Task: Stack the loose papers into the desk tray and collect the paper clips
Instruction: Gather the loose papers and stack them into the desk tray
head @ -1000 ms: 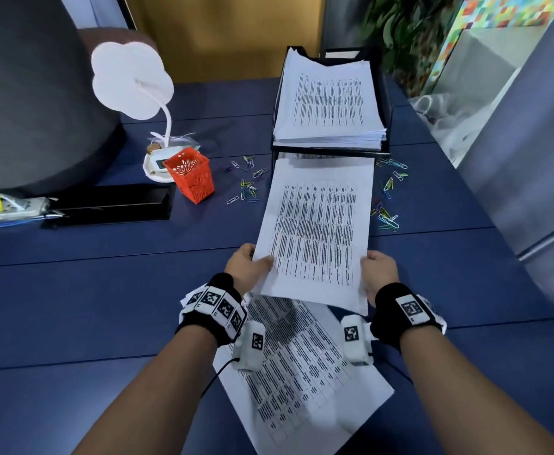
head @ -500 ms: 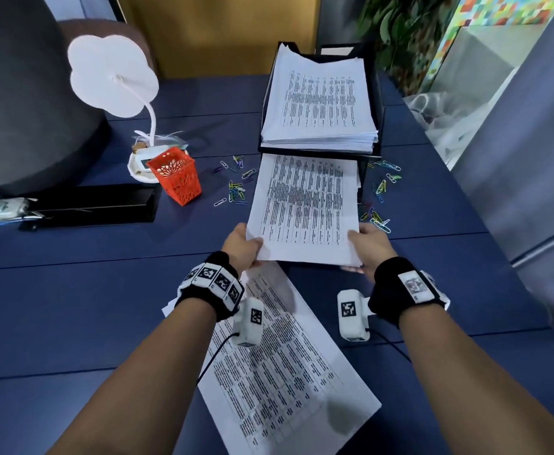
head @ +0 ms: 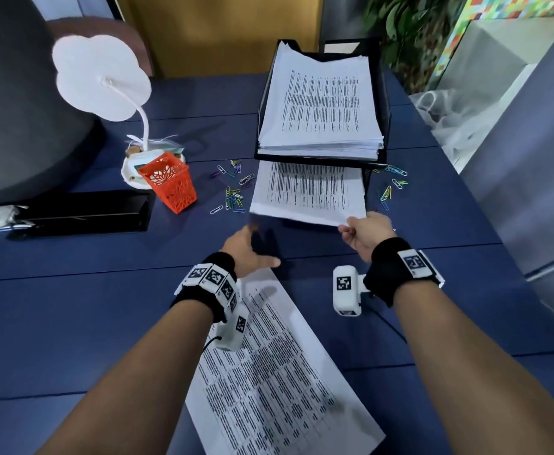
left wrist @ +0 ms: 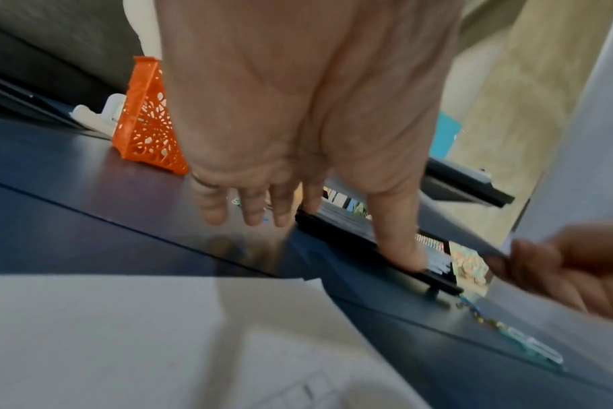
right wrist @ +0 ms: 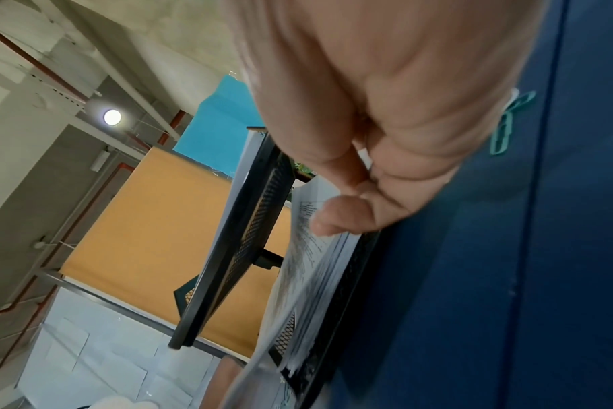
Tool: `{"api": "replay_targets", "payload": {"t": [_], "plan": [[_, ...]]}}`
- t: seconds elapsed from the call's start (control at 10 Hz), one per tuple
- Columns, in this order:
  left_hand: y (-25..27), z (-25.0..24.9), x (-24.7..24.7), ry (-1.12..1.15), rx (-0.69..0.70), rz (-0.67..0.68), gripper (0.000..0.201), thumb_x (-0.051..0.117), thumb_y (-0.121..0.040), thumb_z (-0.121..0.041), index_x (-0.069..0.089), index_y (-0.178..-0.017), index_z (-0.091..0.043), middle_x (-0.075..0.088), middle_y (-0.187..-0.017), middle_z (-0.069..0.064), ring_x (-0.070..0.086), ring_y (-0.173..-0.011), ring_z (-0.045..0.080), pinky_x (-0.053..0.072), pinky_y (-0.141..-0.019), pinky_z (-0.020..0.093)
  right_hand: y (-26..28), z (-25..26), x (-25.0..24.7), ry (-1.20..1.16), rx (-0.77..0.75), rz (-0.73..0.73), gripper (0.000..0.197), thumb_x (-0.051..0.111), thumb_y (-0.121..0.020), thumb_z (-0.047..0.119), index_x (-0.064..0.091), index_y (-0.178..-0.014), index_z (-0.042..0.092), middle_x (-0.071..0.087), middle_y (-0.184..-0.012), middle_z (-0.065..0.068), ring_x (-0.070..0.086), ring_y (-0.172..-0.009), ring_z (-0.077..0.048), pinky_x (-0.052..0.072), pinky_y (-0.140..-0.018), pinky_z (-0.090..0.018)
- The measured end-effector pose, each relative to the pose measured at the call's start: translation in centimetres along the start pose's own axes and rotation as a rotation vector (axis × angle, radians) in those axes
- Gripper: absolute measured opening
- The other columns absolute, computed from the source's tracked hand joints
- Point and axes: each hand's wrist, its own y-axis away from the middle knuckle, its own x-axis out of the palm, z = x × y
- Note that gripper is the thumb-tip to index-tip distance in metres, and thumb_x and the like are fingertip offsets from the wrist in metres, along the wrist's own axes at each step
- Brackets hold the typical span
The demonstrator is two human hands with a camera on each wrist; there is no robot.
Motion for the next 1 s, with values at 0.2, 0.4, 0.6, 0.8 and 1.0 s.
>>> {"api": "replay_targets", "payload": {"t": [0.2,0.4,0.6,0.8,1.0], "plan": [[-0.1,0.1,0.8,-0.551,-0.14,0.115,0.116,0.08,-0.061,-0.052,0.014,-0.15,-0.017,0.005,-0.158,0.007,0.006,-0.145,0.031,0.024,-0.11,0.056,-2.1,1.9,1.6,-0.17,-0.009,-0.046,0.051,0.043,-0.095,-0.008,0.025,-0.143,0.0,0.055,-0.097,-0.021,0.056,-0.053,-0.012,0.045,-0.037,-0.015],[-0.9,-0.1,0.9,-0.554,-0.158,0.126,0.115,0.083,-0.056,-0.051,0.022,-0.146,-0.013,0.013,-0.154,0.011,0.013,-0.141,0.036,0.03,-0.109,0.054,-4.9,2.7,2.5,-0.307,-0.047,-0.153,0.047,0.055,-0.09,-0.007,0.038,-0.134,-0.001,0.056,-0.075,-0.015,0.057,-0.04,-0.013,0.048,-0.038,-0.019],[-0.9,-0.4,0.9,-0.535,-0.179,0.128,0.115,0.084,-0.059,-0.046,0.019,-0.148,-0.012,0.006,-0.157,0.01,0.006,-0.145,0.035,0.027,-0.111,0.054,-5.1,3.9,2.9,0.719,-0.122,-0.204,0.057,0.042,-0.099,0.024,0.019,-0.15,0.018,0.026,-0.155,0.0,0.034,-0.137,-0.016,0.027,-0.114,-0.025],[-0.9,-0.4,0.9,-0.534,-0.189,0.134,0.115,0.085,-0.057,-0.047,0.02,-0.146,-0.012,0.008,-0.157,0.011,0.007,-0.144,0.035,0.027,-0.111,0.054,-7.0,2.1,1.6,1.051,-0.22,-0.129,0.065,0.042,-0.095,0.025,0.01,-0.151,0.028,0.027,-0.153,0.006,0.029,-0.14,-0.021,0.032,-0.111,-0.036],[0.4,-0.5,0.5,-0.485,-0.151,0.135,0.108,0.082,-0.065,-0.044,0.019,-0.149,-0.017,0.004,-0.159,0.008,0.005,-0.146,0.03,0.022,-0.114,0.055,-3.2,-0.5,1.4,-0.192,0.001,-0.147,0.019,0.038,-0.094,-0.008,0.049,-0.104,0.004,0.06,-0.098,-0.016,0.065,-0.082,-0.026,0.054,-0.054,-0.028]]}}
